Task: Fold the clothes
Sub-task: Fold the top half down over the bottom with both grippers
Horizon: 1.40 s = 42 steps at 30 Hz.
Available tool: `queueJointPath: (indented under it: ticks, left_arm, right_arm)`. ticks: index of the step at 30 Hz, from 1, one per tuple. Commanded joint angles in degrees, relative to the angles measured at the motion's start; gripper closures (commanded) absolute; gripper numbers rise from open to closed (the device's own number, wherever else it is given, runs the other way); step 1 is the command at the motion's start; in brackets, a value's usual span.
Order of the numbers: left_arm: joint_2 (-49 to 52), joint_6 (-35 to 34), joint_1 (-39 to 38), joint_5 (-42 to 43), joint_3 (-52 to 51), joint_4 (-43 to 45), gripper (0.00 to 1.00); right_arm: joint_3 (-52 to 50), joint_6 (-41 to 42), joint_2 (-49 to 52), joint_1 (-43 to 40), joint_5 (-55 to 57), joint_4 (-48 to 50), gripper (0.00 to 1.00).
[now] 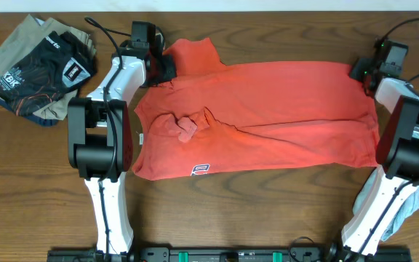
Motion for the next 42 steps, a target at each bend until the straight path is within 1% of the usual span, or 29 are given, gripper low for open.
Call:
queueJointPath:
  ticks: [1, 6, 12, 17, 19, 22, 28, 34, 42]
  left_arm:
    - [-3.93, -0.22, 0.26, -0.11, 0.31, 0.59, 0.94]
    - [-8.63, -0.24, 0.26, -0.13, 0.31, -1.03, 0.94]
    - [-14.95, -0.24, 0.26, -0.11, 0.31, -8.31, 0.93]
    - [-19.65, -0.26, 0.28, -0.13, 0.31, -16.00, 0.93]
    - [-20.92, -0.26, 0.48, -0.15, 0.31, -19.69, 0.93]
    - [-21.31, -0.26, 0.59, -0.13, 0.31, -25.11, 0.93]
    - [-21.22, -0.24, 0.59, -0.33, 0.17, -35.82, 0.93]
    - [-21.22, -0.24, 0.57, -0.33, -1.01, -42.18, 0.93]
    - [-21.22, -0.24, 0.57, -0.33, -5.38, -46.86, 0.93]
  right_arm:
    - [-1.36, 0.66, -4.35, -1.40, 0.37, -4.24, 0.99]
    - [-1.36, 0.63, -12.33, -1.49, 0.39, -14.23, 0.99]
    - [-1.36, 0.39, -21.90, -1.51, 0.44, -26.14, 0.99]
    - [-1.36, 0.42, -28.39, -2.64, 0.70, -37.33, 0.99]
    - [-1.36, 0.42, -30.36, -3.54, 2.67, -42.64, 0.99]
    - [-1.36, 0.17, -31.52, -4.98, 4.76, -47.98, 0.99]
    - [-1.38, -2.54, -31.52, -7.04, 4.72, -56.28, 0.99]
    - [-1.44, -6.40, -31.52, -7.23, 4.74, -60.70, 0.99]
    - [-1.88, -6.49, -31.52, -7.23, 5.27, -63.95, 0.99]
